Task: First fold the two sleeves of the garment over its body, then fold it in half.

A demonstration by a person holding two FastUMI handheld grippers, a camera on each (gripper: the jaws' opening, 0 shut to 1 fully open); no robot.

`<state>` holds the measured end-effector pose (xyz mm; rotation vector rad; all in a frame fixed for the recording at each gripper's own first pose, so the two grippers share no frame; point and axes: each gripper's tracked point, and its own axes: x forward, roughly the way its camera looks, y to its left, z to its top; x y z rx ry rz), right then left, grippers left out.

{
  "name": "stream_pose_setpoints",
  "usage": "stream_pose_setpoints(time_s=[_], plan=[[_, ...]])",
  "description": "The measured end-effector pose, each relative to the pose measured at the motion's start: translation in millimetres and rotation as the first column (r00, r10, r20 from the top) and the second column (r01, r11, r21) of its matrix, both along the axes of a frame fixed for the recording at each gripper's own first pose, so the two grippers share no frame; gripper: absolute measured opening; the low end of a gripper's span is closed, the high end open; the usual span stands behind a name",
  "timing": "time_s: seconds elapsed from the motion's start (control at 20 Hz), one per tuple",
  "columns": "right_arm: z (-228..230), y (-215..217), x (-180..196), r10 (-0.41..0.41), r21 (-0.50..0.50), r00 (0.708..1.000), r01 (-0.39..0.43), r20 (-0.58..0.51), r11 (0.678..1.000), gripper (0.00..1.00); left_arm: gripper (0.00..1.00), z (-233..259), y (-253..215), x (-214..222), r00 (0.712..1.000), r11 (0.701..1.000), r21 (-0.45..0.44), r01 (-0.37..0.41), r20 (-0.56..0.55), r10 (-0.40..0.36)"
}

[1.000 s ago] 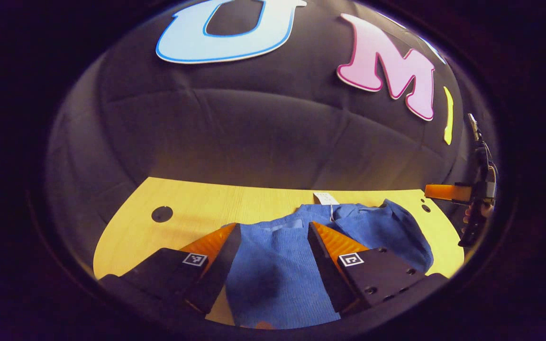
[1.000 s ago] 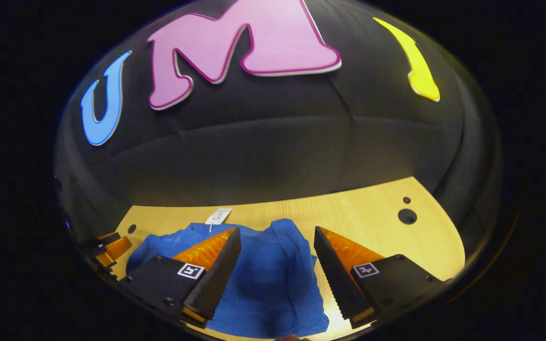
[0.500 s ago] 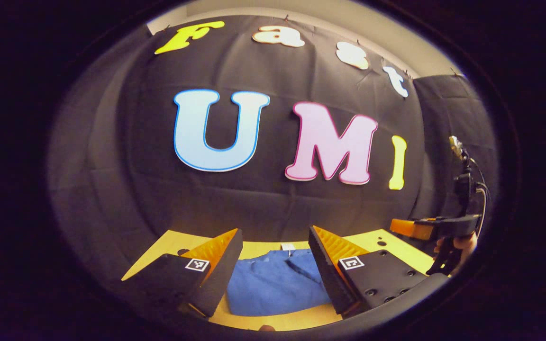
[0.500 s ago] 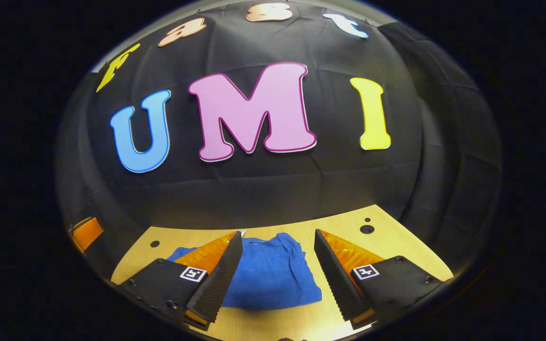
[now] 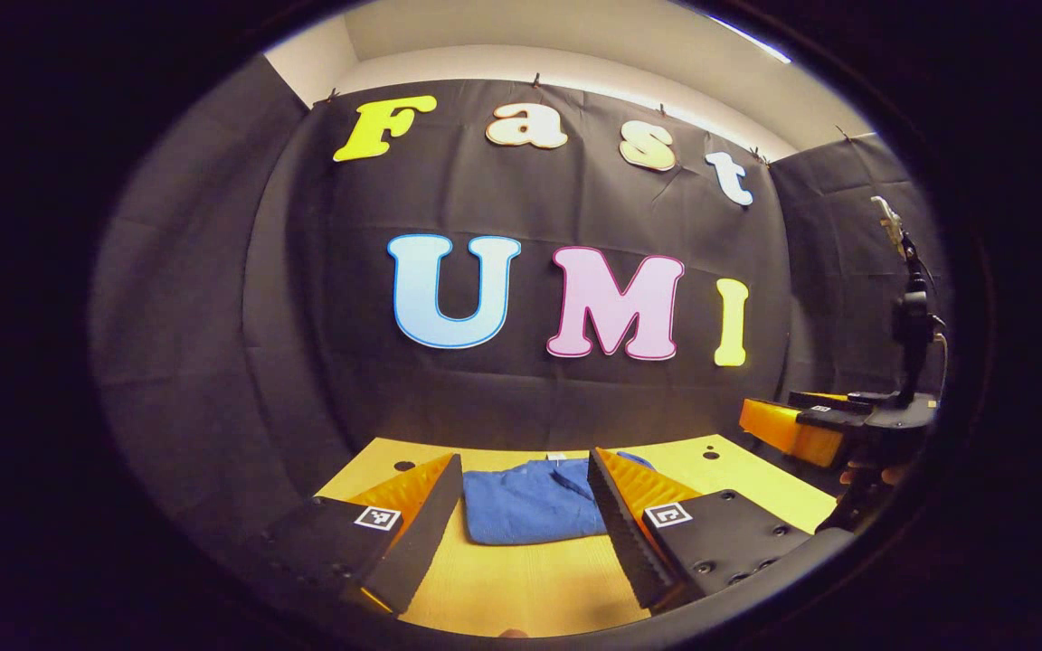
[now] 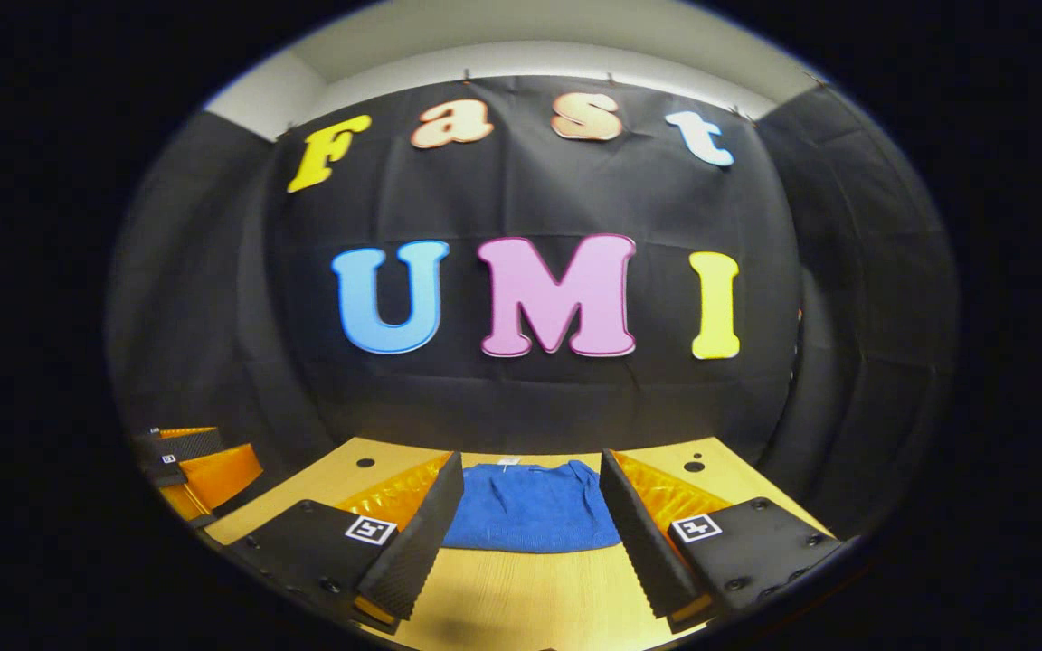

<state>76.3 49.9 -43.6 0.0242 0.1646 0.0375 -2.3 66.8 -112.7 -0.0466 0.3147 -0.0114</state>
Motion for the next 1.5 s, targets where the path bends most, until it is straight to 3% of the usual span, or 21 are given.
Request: stream_pose_setpoints(time_s=[0.15, 0.25, 0.45, 0.8, 1.1, 1.5], plan=[[5, 23, -18, 0.12, 0.025, 0.993, -0.12, -0.014, 0.993, 0.95, 0.81, 23, -11, -30, 0.999, 0.999, -0.044, -0.024, 0.034, 0.026], [6, 23, -22, 0.167, 0.053, 0.986, -0.165, -0.027, 0.985, 0.95, 0.8, 32, -9, -37, 0.995, 0.996, 0.0, -0.087, 0.039, 0.087], [16, 6, -29, 0.195, 0.085, 0.981, -0.195, 0.011, 0.977, 0.95, 0.8, 39, -31, -50, 0.991, 0.991, 0.021, -0.134, 0.014, 0.134], [38, -27, -38, 0.157, 0.146, 0.985, -0.165, 0.069, 0.975, 0.95, 0.81, 45, -70, -58, 0.992, 0.992, 0.003, -0.123, 0.019, 0.123], [46, -35, -25, 0.133, 0.127, 0.988, -0.142, 0.081, 0.982, 0.94, 0.81, 55, -69, -44, 0.995, 0.995, 0.029, -0.098, 0.033, 0.097], [41, -14, -23, 0.119, 0.145, 0.99, -0.129, 0.077, 0.981, 0.94, 0.81, 60, -47, -39, 0.995, 0.995, 0.05, -0.083, 0.052, 0.08]])
